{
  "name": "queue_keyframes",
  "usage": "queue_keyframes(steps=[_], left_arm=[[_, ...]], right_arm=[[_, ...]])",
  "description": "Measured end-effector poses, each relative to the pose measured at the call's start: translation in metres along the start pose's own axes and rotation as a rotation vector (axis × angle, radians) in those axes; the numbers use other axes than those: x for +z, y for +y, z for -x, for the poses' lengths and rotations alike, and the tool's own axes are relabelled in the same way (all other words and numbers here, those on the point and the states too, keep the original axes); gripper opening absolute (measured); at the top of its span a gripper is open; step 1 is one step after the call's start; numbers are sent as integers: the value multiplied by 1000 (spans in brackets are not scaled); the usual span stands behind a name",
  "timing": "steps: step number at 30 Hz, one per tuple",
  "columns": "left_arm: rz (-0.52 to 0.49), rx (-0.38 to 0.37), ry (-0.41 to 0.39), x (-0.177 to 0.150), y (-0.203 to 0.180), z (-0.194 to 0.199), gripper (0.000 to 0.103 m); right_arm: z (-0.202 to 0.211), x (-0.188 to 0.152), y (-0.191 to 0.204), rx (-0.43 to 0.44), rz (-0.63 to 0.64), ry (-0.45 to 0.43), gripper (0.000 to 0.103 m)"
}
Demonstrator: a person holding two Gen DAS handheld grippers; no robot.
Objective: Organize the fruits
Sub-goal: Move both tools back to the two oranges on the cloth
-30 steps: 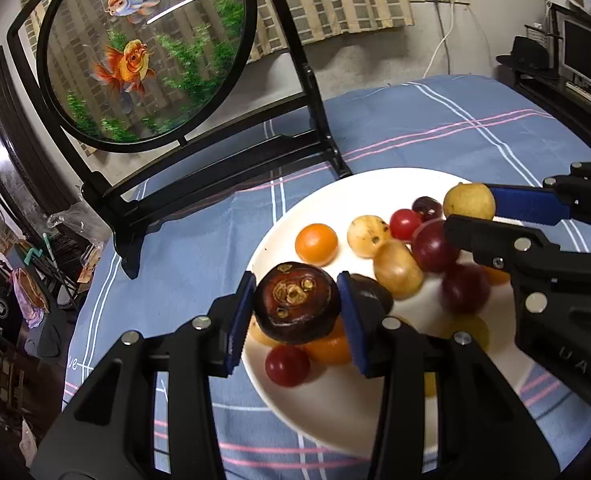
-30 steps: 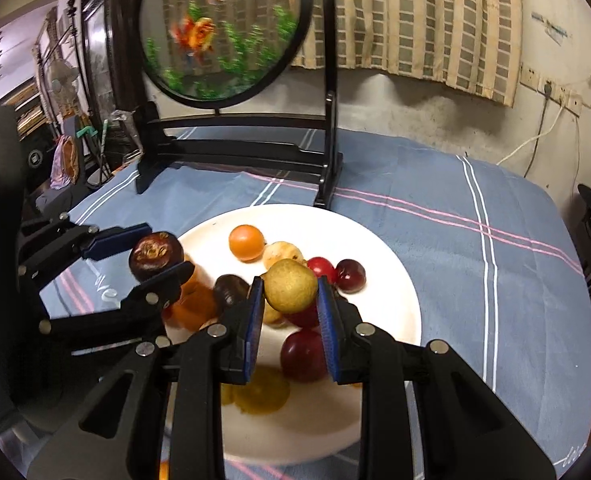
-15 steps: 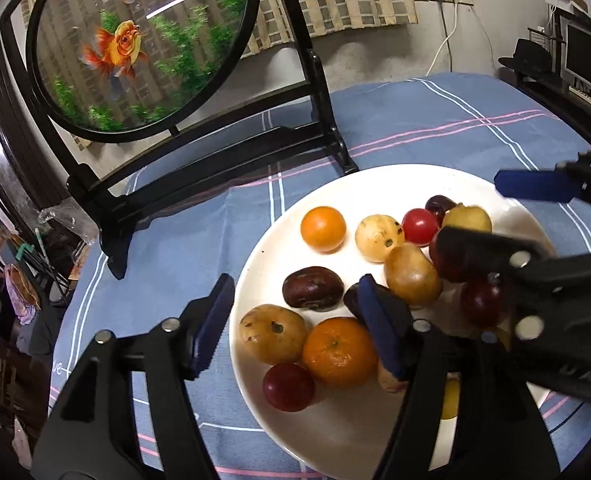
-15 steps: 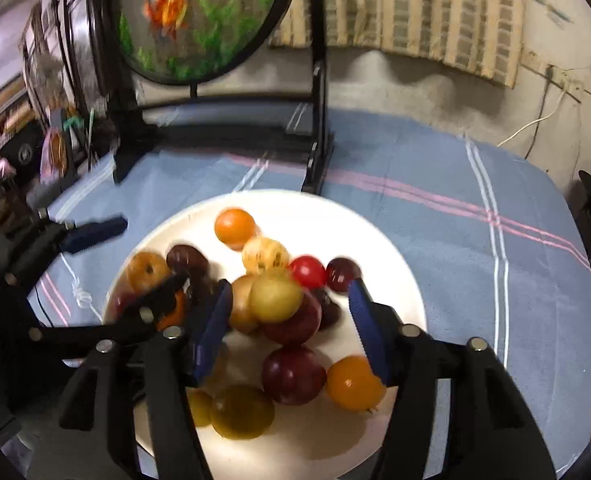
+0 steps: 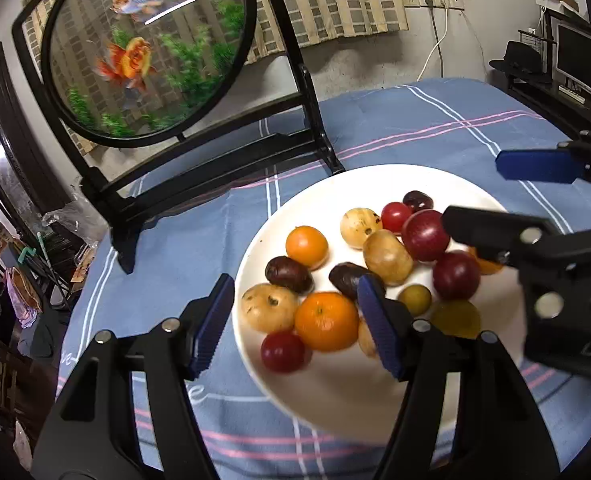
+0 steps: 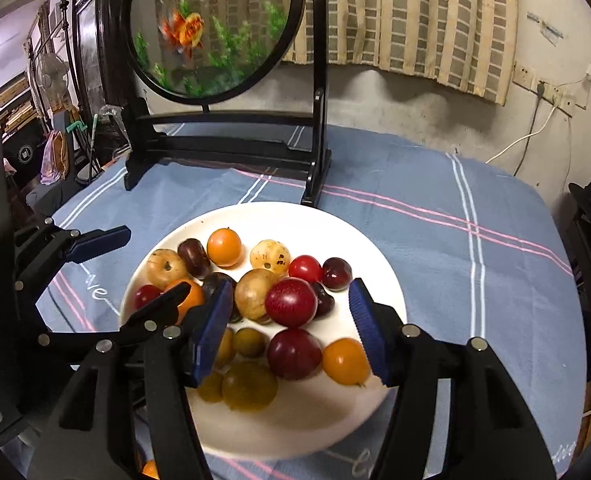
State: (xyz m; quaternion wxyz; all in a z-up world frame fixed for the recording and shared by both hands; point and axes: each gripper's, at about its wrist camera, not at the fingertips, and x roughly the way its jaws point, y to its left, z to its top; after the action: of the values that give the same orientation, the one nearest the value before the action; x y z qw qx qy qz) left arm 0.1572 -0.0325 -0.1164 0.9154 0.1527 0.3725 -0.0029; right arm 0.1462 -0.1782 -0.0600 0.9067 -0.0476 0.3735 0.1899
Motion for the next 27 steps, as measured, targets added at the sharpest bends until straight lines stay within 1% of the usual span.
queue_keyframes(steps=[3,4,5,7,8,10,13,16,18,19,21,24,27], left_arm=[[-1,4,-24,-2,2,27,66],[0,5,-37,-3,3,42,66],[2,4,-51,-4,5,55,68],[2,5,-80,-9,6,81,76],[-2,8,-95,-12,7,91,77],[-8,16,-128,-21,7,114,81],[-19,4,-149,-39,7,143,81],[-23,-11,-163,-61,7,167,81],[-5,-35,-163,-79,12,177,81],[3,-57,-154,-92,13,181,81],[7,-78,-128,-113,13,181,81],[26,-90,-79,-135,15,167,81],[95,-117,3,-148,24,142,81]], right_arm=[[31,0,6,-3,5,-29,61],[42,0,7,0,3,-39,61],[57,-1,9,8,-4,-51,61],[80,-5,11,10,-7,-67,61],[97,-11,14,9,-2,-79,61],[114,-21,20,12,7,-87,61],[138,-43,29,21,30,-88,61],[158,-74,36,45,36,-85,61],[164,-92,42,43,50,-93,61],[167,-106,46,47,62,-88,61],[165,-127,53,42,96,-71,61],[147,-154,67,22,181,-23,61],[117,-169,78,13,219,40,61]])
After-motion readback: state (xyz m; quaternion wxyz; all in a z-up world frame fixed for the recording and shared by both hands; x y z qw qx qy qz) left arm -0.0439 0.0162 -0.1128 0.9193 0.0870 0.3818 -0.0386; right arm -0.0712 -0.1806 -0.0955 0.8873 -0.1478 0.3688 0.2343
